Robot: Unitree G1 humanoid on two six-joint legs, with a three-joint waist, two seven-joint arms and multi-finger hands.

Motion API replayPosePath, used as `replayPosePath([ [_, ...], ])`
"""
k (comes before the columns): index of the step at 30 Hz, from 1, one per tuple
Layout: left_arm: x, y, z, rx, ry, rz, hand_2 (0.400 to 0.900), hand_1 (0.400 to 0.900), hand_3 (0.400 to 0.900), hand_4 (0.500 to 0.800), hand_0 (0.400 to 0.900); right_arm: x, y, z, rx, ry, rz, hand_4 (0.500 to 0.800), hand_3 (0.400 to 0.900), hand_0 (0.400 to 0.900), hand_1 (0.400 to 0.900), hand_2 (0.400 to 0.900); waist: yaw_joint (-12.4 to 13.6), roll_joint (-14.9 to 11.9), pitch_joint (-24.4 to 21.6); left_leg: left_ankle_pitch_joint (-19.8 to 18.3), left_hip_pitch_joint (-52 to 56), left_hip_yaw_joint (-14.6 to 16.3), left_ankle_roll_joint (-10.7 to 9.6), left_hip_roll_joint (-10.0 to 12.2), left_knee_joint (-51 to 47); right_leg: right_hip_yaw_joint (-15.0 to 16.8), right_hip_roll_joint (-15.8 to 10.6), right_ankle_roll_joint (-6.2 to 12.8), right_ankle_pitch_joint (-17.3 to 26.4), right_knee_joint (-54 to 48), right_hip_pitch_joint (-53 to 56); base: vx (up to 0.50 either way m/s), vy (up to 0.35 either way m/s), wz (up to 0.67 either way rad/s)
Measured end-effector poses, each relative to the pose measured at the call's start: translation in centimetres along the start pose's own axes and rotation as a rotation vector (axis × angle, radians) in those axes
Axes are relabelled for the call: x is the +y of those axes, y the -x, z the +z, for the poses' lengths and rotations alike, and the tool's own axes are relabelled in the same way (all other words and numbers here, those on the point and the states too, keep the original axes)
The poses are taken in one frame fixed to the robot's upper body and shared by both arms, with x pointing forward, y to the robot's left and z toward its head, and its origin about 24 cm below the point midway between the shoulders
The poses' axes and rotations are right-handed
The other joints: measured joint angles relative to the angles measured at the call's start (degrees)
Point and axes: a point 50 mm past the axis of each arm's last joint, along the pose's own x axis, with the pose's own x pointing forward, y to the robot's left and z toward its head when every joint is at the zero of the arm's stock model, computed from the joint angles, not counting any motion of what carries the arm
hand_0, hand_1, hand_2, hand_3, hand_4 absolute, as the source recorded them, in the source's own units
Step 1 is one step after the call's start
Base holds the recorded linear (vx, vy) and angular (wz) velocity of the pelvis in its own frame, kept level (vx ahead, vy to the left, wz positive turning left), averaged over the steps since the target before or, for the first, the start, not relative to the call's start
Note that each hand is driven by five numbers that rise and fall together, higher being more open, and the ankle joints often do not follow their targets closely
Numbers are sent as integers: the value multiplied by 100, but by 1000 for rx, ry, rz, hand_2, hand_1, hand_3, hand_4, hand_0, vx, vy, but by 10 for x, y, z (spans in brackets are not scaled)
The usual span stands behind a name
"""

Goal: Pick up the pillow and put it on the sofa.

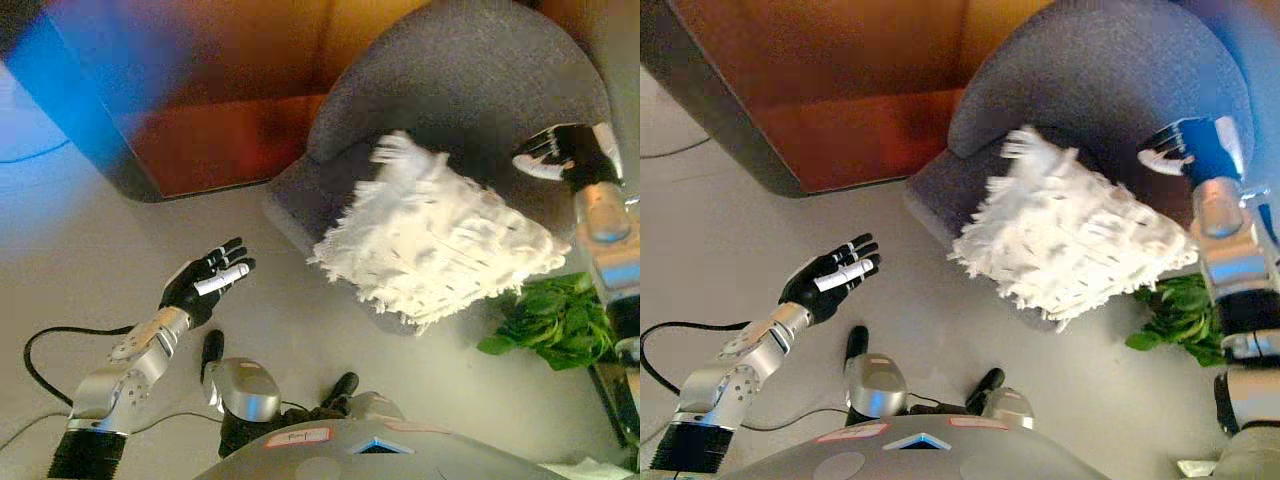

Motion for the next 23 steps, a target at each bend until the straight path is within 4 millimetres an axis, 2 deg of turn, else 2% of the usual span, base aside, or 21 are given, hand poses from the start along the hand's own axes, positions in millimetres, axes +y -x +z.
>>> replayPosePath([
  [2,2,2,1,8,-9,-7,900,900,900,800,900,-12,-8,5,24,-13,-64,500,400,400,400,400,157,-12,-8,13,-43,-103,-11,4,-8,-90,29,6,7,-46,44,72,-124,23],
  [3,3,3,1,9,-12,-10,900,900,900,800,900,-16,-12,7,34,-17,-83,800,900,900,900,900,212,-20,-13,21,-68,-152,-16,7,-10,-120,44,6,7,-59,57,37,-110,19],
  [4,4,5,1,10,-15,-15,900,900,900,800,900,-23,-18,14,51,-19,-120,800,900,900,900,900,332,-29,-16,43,-146,-247,-19,7,-11,-182,57,6,7,-70,61,13,-76,14],
  [5,5,5,2,11,-20,-18,900,900,900,800,900,-26,-19,15,57,-18,-129,800,900,900,900,900,314,-37,-15,49,-168,-270,-17,7,-10,-202,61,5,8,-74,58,5,-48,12],
  [6,7,8,5,22,-46,-31,900,900,900,800,900,-34,-23,20,88,-46,-171,800,900,900,900,900,454,-63,-2,81,-269,-386,-22,6,-12,-297,84,4,9,-92,54,0,-19,7],
  [8,9,10,6,27,-60,-32,900,900,900,800,900,-38,-26,23,111,-66,-198,800,900,900,900,900,548,-98,16,87,-291,-409,-25,6,-13,-302,91,-6,17,-114,53,12,23,-1],
  [9,11,11,6,31,-66,-27,900,900,900,800,900,-41,-27,27,106,-70,-219,800,900,900,900,900,639,-117,25,88,-324,-444,-24,6,-11,-303,111,-72,68,-155,60,39,68,-5],
  [12,12,13,5,37,-64,-24,900,900,900,800,900,-43,-27,38,70,-86,-244,800,900,900,900,900,664,-115,30,104,-351,-496,1,6,-16,-299,121,-174,220,-156,61,26,81,-11],
  [17,11,13,4,38,-67,-26,900,900,900,800,900,-40,-23,60,-57,-164,-249,800,900,900,900,900,599,-91,51,100,-191,-335,52,-2,-57,-260,89,-245,423,-156,73,-25,128,-24],
  [20,7,10,7,4,-78,-33,900,900,900,800,900,-33,-9,75,-206,-250,-230,800,900,900,900,900,446,-64,83,101,92,-122,71,-28,-157,-183,37,-228,439,-154,143,-63,127,-30],
  [23,4,8,9,-27,-83,-30,900,900,900,800,900,-23,6,79,-293,-339,-205,800,900,900,900,900,289,-45,96,108,217,2,81,-30,-207,31,2,-228,439,-116,142,-66,105,-29],
])
